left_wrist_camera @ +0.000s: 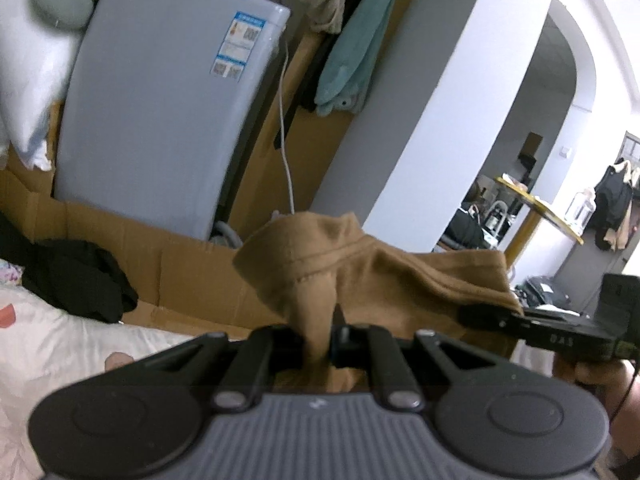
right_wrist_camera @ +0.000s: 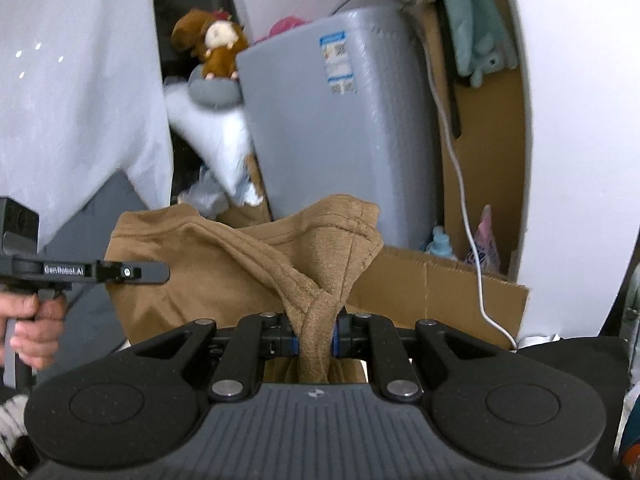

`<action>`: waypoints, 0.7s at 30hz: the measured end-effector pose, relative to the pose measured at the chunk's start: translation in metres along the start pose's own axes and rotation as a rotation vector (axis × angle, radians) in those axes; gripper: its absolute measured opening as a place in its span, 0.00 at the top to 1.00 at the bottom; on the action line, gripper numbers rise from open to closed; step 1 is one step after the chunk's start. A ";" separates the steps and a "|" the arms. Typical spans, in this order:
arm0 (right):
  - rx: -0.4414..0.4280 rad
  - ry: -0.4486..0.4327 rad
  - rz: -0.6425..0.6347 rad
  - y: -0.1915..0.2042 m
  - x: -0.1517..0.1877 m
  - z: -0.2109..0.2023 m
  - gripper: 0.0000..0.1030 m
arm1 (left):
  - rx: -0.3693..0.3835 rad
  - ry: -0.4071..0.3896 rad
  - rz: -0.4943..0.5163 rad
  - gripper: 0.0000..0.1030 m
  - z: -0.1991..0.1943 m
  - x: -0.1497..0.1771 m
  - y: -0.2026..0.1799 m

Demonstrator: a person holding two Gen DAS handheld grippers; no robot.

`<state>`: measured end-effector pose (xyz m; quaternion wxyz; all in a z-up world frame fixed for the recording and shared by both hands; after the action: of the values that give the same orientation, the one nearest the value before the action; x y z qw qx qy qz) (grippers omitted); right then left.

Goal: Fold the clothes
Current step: 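Lift the pinched shirt end up with both grippers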

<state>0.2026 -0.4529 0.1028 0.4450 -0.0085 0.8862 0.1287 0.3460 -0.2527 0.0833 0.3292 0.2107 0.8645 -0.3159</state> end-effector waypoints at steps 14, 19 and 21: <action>0.132 -0.127 -0.061 -0.003 0.024 -0.044 0.85 | 0.074 -0.032 0.008 0.92 -0.014 0.013 -0.032; 0.129 -0.035 -0.094 -0.008 0.044 -0.024 0.86 | 0.012 0.026 0.055 0.92 0.000 0.032 -0.037; 0.132 -0.013 -0.108 -0.008 0.048 -0.021 0.85 | 0.012 0.039 0.058 0.92 0.002 0.035 -0.035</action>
<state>0.1585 -0.4611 0.0748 0.4565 -0.0261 0.8882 0.0457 0.3028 -0.2734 0.0720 0.3201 0.2436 0.8624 -0.3073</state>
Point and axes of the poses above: each gripper's, at about its wrist camera, not at the fingertips, and z roughly the way its jaws point, y to its left, x to its underside, the point moved 7 cm from there along z, roughly the way its jaws point, and after that the axes turned 10 degrees about y, right-handed, at the moved point
